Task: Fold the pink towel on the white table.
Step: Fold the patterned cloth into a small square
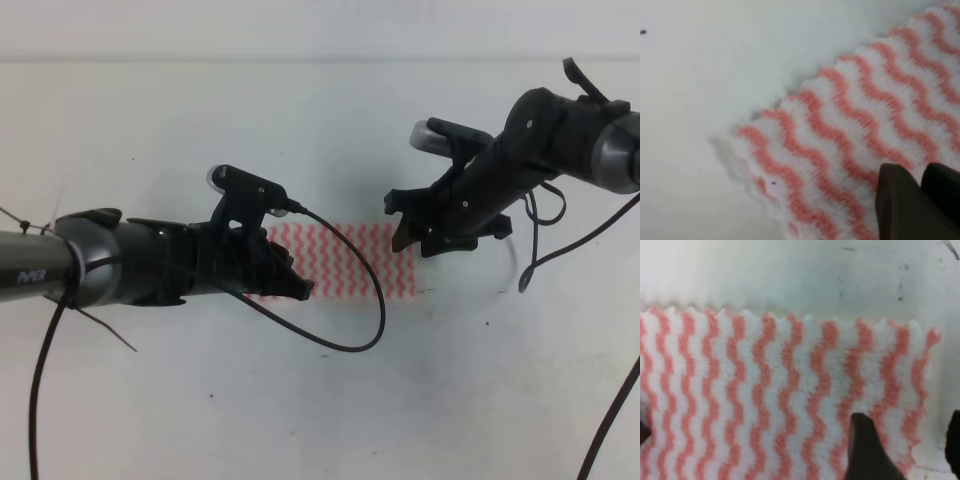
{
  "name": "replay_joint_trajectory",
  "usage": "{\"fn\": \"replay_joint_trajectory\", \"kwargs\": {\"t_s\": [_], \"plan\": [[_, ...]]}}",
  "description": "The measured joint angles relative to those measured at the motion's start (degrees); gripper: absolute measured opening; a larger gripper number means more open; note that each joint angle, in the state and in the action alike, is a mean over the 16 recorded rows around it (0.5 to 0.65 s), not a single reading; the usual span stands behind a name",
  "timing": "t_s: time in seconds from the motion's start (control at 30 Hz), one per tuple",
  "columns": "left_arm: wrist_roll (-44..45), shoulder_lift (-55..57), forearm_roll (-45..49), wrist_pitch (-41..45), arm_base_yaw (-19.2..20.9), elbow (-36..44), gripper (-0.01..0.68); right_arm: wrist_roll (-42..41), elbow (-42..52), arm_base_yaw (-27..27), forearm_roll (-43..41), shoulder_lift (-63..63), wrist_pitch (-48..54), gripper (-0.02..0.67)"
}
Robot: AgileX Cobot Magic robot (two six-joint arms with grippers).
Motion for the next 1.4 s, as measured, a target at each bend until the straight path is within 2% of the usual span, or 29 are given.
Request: {"fn": "replay_joint_trajectory", "kwargs": {"t_s": [0.43, 1.1, 1.4], "plan": [[0.0, 0.0, 0.0, 0.0, 0.0, 0.0, 0.089, -0.1, 0.0, 0.0, 0.4, 0.5, 1.9, 0.289], [0.0, 0.0, 0.0, 1.4, 0.0, 0.0, 0.089, -0.1, 0.0, 0.9, 2.2, 1.3, 3.6, 0.281], [0.0, 0.0, 0.0, 1.8, 0.0, 0.0, 0.089, -0.1, 0.0, 1.0, 2.2, 1.8, 4.0, 0.227]]}}
